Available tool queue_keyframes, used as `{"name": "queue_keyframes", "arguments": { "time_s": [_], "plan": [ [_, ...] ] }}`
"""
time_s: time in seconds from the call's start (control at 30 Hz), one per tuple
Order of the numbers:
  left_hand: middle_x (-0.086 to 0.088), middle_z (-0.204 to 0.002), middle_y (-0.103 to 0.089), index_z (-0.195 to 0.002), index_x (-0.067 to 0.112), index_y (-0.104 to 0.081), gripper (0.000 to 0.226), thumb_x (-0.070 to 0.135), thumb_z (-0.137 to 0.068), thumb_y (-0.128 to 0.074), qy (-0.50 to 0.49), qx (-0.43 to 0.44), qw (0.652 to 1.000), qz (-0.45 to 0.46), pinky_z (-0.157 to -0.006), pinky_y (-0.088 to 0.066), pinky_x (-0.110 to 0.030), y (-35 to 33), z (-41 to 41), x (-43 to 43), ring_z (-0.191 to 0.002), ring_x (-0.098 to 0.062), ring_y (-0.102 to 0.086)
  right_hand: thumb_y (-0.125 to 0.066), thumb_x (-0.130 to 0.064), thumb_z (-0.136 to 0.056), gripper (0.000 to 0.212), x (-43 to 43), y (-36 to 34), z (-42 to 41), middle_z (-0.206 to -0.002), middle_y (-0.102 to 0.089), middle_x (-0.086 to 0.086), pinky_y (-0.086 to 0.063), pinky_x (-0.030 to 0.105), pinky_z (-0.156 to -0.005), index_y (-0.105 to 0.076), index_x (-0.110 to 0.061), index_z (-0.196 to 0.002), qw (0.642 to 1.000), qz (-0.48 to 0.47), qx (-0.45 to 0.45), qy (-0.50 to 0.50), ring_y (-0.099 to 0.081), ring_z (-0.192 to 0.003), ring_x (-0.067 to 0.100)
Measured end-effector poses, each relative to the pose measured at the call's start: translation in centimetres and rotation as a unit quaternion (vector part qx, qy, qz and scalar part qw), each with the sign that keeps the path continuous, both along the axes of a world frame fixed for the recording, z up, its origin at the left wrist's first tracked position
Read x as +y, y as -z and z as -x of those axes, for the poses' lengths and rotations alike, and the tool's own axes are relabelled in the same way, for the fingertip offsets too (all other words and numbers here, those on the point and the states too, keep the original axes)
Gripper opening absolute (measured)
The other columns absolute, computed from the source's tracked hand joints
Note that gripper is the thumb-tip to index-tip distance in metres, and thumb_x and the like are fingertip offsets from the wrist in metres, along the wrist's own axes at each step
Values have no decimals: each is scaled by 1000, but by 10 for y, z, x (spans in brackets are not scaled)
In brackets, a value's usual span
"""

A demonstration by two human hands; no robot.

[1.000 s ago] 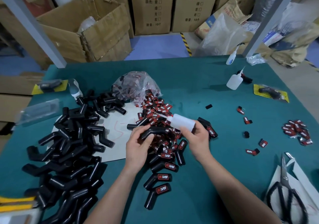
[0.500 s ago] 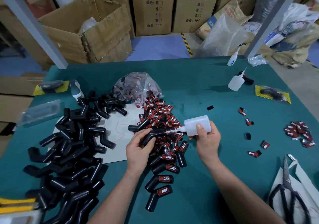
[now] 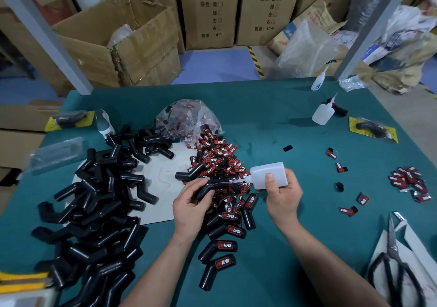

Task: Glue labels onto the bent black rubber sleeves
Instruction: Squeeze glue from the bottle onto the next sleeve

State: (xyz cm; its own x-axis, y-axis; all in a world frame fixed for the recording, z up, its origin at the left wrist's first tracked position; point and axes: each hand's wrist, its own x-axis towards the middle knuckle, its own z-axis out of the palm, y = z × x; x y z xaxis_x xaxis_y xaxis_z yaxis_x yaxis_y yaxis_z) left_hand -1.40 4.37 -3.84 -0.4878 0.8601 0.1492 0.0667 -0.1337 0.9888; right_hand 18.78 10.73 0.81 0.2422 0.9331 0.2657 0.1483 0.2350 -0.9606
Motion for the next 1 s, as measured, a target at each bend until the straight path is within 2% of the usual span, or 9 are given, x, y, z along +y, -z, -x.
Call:
{"name": "queue_keyframes", "arguments": {
  "time_s": [0.07,0.23,0.4,0.47,0.6,0.7,0.77,0.87,1.0],
  "plan": [
    [9,-119,-73,-109,47,-77,31,36,-80,-79,3,1,1000,1,-103,-53,-31,1,0,0,-116,-17,-69,-66,-55,-83,11,0,-1,0,-81,-68,-15,-56,57,-59,-66,-51,-93,1000,1,-1,2,-65,-71,30],
    [8,-118,-74,-109,47,-77,32,35,-80,-79,0,6,1000,-9,-102,-51,-23,1,0,0,-115,-15,-69,-66,-57,-82,12,0,-2,0,-82,-68,-14,-57,55,-56,-66,-51,-93,1000,0,-9,7,-64,-69,26],
    [9,-118,-74,-109,47,-77,32,35,-80,-79,2,8,1000,-6,-102,-51,-23,1,0,0,-115,-15,-69,-66,-55,-82,11,0,-2,0,-82,-69,-13,-57,54,-57,-66,-51,-93,1000,2,-17,7,-65,-70,29],
    [9,-119,-74,-109,46,-77,31,35,-80,-79,3,6,1000,-5,-103,-51,-23,1,0,0,-116,-15,-69,-65,-54,-83,11,0,-3,0,-82,-69,-13,-58,49,-57,-66,-52,-93,1000,-2,-14,6,-65,-69,27],
    [7,-119,-73,-109,46,-77,31,35,-80,-79,3,6,1000,-4,-103,-52,-26,1,0,1,-115,-16,-69,-64,-53,-81,10,0,-4,1,-80,-69,-16,-53,33,-55,-66,-51,-91,1000,3,-4,7,-64,-67,12],
    [8,-117,-74,-109,46,-77,31,33,-81,-78,-1,11,1000,-14,-104,-51,-25,-1,-1,1,-114,-15,-69,-65,-52,-81,16,1,-4,2,-79,-68,-18,-53,33,-58,-64,-37,-88,1000,10,8,8,-64,-67,13],
    [9,-116,-74,-109,46,-77,32,31,-81,-79,-2,12,1000,-18,-103,-51,-25,-1,-1,1,-113,-15,-69,-65,-52,-81,21,1,-2,3,-78,-68,-19,-53,33,-57,-62,-34,-90,1000,8,8,7,-63,-67,17],
    [10,-115,-74,-109,46,-77,37,21,-82,-81,1,12,1000,-17,-103,-51,-24,-1,-1,1,-113,-15,-69,-65,-50,-81,21,2,0,3,-78,-68,-17,-55,39,-59,-62,-32,-91,1000,10,10,3,-63,-67,23],
    [9,-115,-74,-108,45,-78,41,14,-81,-79,2,15,1000,-15,-102,-50,-22,-3,-1,0,-113,-15,-69,-63,-52,-81,20,2,-2,2,-80,-68,-21,-50,22,-59,-60,-35,-91,1000,-2,-5,4,-62,-68,2]
  ]
}}
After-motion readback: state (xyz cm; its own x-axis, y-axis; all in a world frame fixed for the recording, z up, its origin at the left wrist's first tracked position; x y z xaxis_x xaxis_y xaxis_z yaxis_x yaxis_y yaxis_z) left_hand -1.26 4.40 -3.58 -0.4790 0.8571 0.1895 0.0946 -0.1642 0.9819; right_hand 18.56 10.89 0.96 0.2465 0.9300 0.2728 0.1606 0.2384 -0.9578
